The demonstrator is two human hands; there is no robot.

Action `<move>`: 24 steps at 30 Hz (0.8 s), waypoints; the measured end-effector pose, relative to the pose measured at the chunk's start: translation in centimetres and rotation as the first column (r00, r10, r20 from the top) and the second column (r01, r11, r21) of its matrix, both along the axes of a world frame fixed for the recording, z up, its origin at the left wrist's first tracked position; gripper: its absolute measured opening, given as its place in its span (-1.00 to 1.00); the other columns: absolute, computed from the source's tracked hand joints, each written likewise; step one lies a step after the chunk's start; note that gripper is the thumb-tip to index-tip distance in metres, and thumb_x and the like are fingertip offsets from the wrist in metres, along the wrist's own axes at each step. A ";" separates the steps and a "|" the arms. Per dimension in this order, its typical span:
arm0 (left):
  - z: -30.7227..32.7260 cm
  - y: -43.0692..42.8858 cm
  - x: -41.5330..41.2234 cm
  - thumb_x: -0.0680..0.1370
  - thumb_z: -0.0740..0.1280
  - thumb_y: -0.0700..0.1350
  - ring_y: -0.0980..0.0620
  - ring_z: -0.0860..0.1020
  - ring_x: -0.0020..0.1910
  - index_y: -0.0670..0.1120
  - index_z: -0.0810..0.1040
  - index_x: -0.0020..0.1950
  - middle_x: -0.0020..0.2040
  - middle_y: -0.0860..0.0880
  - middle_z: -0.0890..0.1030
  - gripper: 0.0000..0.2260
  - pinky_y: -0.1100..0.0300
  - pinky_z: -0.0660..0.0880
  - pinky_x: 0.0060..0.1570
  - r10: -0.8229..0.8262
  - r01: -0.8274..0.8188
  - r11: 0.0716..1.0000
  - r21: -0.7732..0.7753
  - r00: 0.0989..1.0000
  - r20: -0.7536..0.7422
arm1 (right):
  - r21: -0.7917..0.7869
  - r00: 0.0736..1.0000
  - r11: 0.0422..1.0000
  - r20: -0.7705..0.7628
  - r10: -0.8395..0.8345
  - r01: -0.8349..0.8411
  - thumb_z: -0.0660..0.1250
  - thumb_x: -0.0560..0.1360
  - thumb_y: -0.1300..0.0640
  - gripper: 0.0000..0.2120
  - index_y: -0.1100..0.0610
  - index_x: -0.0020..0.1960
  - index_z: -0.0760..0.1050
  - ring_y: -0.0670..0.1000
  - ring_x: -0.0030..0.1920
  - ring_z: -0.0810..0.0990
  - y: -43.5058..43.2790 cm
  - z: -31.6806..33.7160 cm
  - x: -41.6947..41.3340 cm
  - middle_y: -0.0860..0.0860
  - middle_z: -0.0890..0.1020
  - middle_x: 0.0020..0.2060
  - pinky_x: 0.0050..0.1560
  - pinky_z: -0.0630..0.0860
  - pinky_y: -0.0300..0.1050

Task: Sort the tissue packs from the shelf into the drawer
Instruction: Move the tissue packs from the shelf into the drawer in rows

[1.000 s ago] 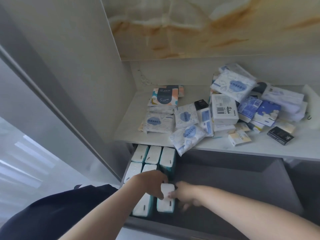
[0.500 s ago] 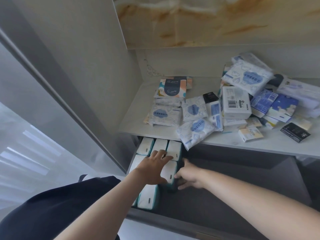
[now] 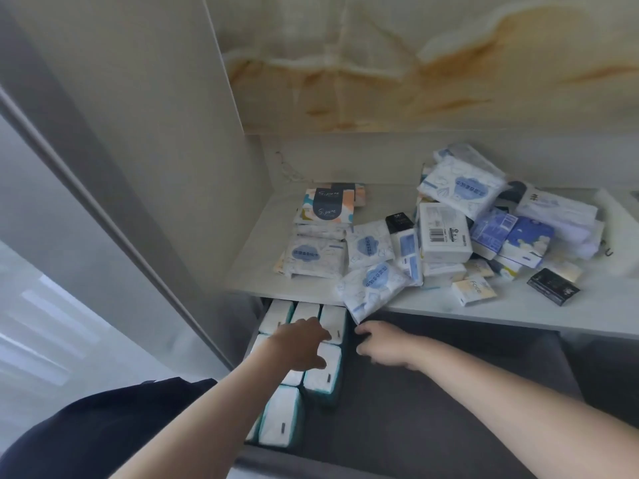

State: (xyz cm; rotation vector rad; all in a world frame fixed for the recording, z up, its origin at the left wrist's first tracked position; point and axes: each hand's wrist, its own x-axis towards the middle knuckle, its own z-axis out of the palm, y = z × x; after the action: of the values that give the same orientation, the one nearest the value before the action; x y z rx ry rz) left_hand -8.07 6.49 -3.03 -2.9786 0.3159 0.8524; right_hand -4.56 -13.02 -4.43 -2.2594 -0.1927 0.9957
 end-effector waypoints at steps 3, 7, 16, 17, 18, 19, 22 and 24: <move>2.7 -1.3 1.2 0.56 0.32 0.14 0.00 0.43 0.34 0.10 0.40 0.43 0.38 0.04 0.44 -0.55 0.10 0.37 0.30 0.103 -0.102 0.980 -0.169 0.995 -0.003 | -0.013 0.997 0.998 0.047 0.069 -0.068 0.24 0.55 0.07 -0.71 0.03 0.25 0.54 0.02 -0.15 0.66 -2.2 3.2 1.5 0.04 0.63 0.08 -0.29 0.48 -0.16; 6.3 -4.2 2.9 0.54 0.35 0.05 0.09 0.56 0.08 0.07 0.59 0.19 0.12 0.12 0.62 -0.76 0.21 0.48 0.11 0.264 -0.184 0.879 -0.440 0.956 0.128 | -0.014 0.927 0.999 0.374 0.032 -0.028 0.23 0.55 0.03 -0.80 0.05 -0.05 0.62 0.02 -0.22 0.67 -5.1 8.0 3.3 -0.02 0.69 -0.12 -0.21 0.59 -0.11; 9.7 -14.7 12.0 0.50 0.41 0.00 -0.01 0.45 0.26 0.10 0.36 0.43 0.35 -0.01 0.42 -0.49 0.06 0.45 0.21 0.280 -0.035 0.831 -0.555 0.889 0.362 | -0.180 0.433 0.975 0.895 0.108 0.128 0.35 0.42 0.27 -0.64 0.00 0.17 0.57 0.09 0.16 0.48 -14.6 11.2 11.0 0.00 0.49 0.12 0.00 0.47 -0.03; 9.4 -15.7 12.9 0.49 0.42 0.06 -0.05 0.38 0.33 0.12 0.28 0.48 0.41 -0.03 0.34 -0.40 0.01 0.41 0.27 0.249 -0.047 0.858 -0.512 0.909 0.335 | -0.178 0.396 0.971 0.913 0.102 0.159 0.36 0.38 0.29 -0.59 0.03 0.20 0.56 0.14 0.19 0.46 -15.4 11.0 11.8 0.04 0.48 0.16 0.04 0.44 -0.01; 9.1 -16.5 13.9 0.47 0.42 0.14 -0.07 0.32 0.38 0.14 0.20 0.52 0.45 -0.03 0.27 -0.32 -0.03 0.38 0.31 0.223 -0.057 0.883 -0.466 0.924 0.309 | -0.163 0.349 0.966 0.933 0.085 0.201 0.38 0.35 0.30 -0.54 0.04 0.24 0.54 0.20 0.21 0.45 -16.0 10.8 12.7 0.10 0.46 0.21 0.08 0.42 0.04; 8.7 -17.4 14.6 0.47 0.39 0.20 -0.08 0.27 0.41 0.15 0.13 0.54 0.47 -0.02 0.21 -0.28 -0.04 0.35 0.32 0.211 -0.058 0.901 -0.431 0.925 0.317 | -0.148 0.319 0.957 0.946 0.063 0.248 0.39 0.33 0.27 -0.48 0.04 0.29 0.52 0.25 0.23 0.43 -16.5 10.5 13.7 0.15 0.44 0.26 0.13 0.41 0.10; 7.9 -19.2 16.8 0.51 0.32 0.17 -0.08 0.25 0.39 0.10 0.13 0.52 0.45 -0.02 0.19 -0.35 -0.03 0.37 0.27 0.278 -0.009 0.892 -0.452 0.800 0.531 | -0.184 0.464 0.928 0.886 0.014 0.324 0.37 0.40 0.08 -0.37 -0.07 0.45 0.35 0.26 0.30 0.37 -16.9 10.3 15.8 0.16 0.35 0.36 0.24 0.37 0.10; 8.0 -19.6 18.3 0.51 0.31 0.06 -0.09 0.22 0.39 0.09 0.17 0.50 0.43 -0.04 0.20 -0.41 -0.05 0.39 0.27 0.327 0.045 0.857 -0.513 0.723 0.609 | -0.183 0.528 0.939 0.849 0.001 0.291 0.34 0.46 0.09 -0.42 -0.09 0.46 0.34 0.23 0.33 0.38 -16.3 10.0 16.9 0.12 0.32 0.41 0.29 0.34 0.05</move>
State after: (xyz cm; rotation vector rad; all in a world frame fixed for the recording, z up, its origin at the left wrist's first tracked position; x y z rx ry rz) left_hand 10.25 -13.14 4.98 -3.5355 0.2927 -0.4714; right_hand 12.31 -29.31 5.58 -2.8224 -0.2551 -0.2925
